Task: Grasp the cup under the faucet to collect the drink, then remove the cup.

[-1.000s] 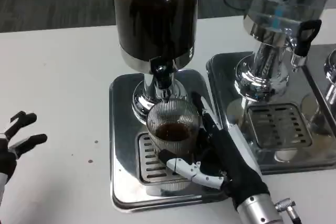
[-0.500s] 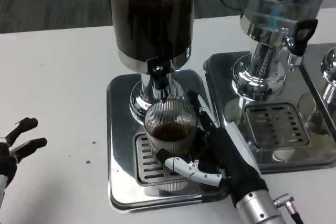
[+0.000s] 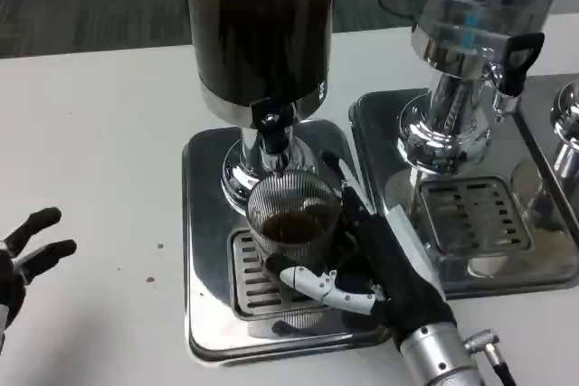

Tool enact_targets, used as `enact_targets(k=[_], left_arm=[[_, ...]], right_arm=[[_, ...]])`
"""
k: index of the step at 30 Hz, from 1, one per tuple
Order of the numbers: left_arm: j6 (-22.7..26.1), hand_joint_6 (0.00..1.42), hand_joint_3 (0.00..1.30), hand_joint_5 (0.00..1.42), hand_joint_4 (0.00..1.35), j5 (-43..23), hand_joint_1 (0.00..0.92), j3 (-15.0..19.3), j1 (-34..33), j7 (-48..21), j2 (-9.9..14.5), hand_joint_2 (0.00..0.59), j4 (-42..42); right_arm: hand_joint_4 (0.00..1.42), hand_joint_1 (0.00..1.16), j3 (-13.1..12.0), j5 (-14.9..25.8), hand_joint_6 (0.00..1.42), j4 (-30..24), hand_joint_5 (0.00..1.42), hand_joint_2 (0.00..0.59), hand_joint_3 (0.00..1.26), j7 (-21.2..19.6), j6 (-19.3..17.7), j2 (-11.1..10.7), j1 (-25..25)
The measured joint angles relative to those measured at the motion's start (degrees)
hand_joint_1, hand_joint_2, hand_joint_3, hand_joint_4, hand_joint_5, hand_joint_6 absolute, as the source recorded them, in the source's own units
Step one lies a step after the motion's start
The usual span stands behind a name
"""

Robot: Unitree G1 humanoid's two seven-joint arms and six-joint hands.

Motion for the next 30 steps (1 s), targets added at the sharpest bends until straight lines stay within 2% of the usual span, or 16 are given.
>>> enact_targets(k=[14,26,30], left_arm=[[0.0,0.2,0.28,0.29,0.17,0.1,0.0,0.2,0.4,0.0,-0.2,0.146,-0.6],[0.0,0.2,0.28,0.29,0.18,0.1,0.0,0.2,0.7,0.0,-0.4,0.147,-0.8],[0.2,0.2,0.28,0.29,0.18,0.1,0.0,0.1,0.7,0.0,-0.4,0.147,-0.8]], right_arm=[[0.42,0.88,-0.1,-1.7,0.65,0.0,0.47,0.163,0.33,-4.1,0.6,0.8,0.0],[0.51,0.91,0.1,-2.2,0.84,-0.6,0.6,0.177,0.43,-4.8,0.4,0.9,0.9],[0.52,0.91,-0.1,-2.1,0.87,-0.1,0.61,0.177,0.43,-6.5,-1.5,1.2,2.0]])
